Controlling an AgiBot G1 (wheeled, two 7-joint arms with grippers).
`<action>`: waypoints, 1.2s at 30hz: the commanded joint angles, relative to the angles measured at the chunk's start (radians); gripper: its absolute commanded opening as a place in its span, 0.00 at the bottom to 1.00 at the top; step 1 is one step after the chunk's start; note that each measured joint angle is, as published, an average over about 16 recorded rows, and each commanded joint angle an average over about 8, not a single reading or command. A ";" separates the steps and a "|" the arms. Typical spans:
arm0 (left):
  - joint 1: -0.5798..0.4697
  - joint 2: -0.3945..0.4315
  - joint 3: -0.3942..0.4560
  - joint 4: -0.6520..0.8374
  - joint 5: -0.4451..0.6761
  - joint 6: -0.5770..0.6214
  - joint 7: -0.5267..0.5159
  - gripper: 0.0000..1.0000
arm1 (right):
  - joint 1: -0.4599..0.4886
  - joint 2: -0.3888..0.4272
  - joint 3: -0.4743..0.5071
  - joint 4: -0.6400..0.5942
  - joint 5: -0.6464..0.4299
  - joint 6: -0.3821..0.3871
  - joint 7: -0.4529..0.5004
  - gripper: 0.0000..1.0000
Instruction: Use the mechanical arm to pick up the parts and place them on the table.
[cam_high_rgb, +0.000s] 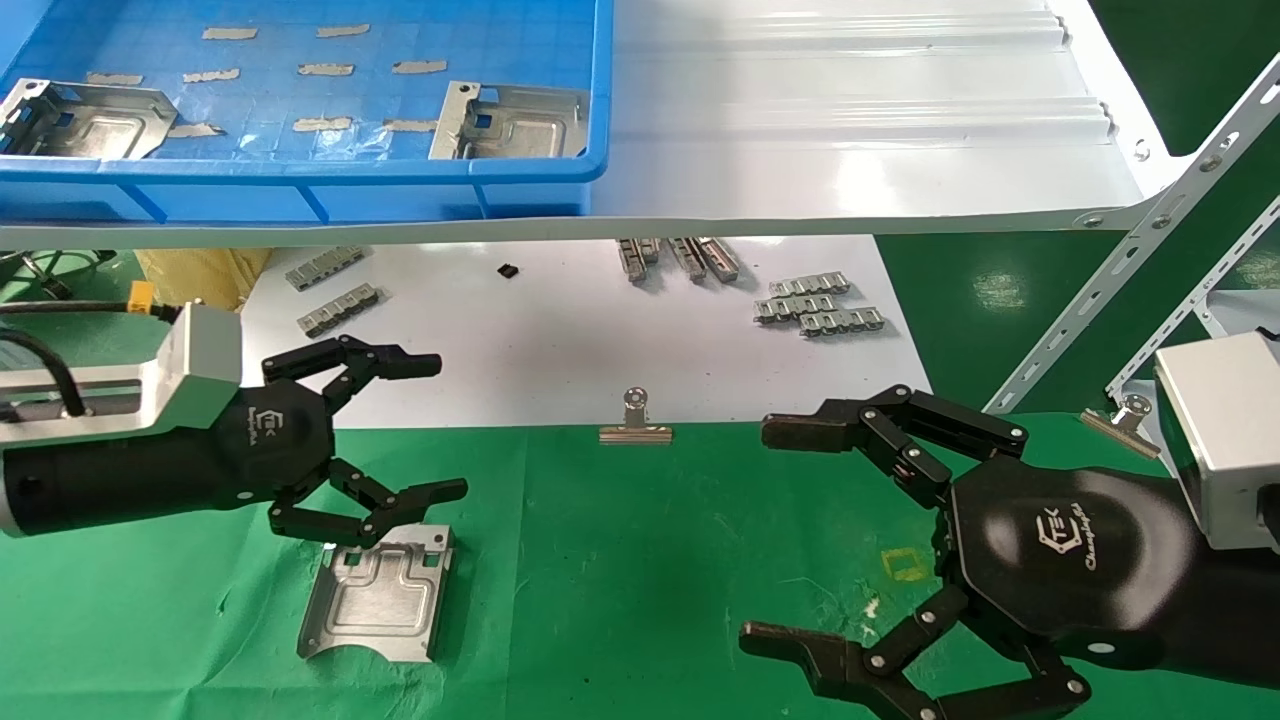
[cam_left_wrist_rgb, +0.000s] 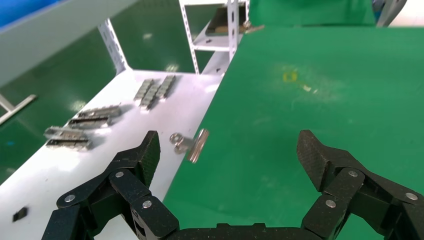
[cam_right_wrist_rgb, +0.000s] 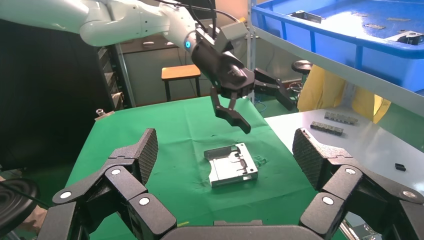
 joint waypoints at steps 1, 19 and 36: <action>0.024 -0.012 -0.015 -0.043 -0.019 -0.003 -0.026 1.00 | 0.000 0.000 0.000 0.000 0.000 0.000 0.000 1.00; 0.237 -0.120 -0.148 -0.433 -0.189 -0.034 -0.264 1.00 | 0.000 0.000 0.000 0.000 0.000 0.000 0.000 1.00; 0.376 -0.189 -0.235 -0.686 -0.302 -0.053 -0.409 1.00 | 0.000 0.000 0.000 0.000 0.000 0.000 0.000 1.00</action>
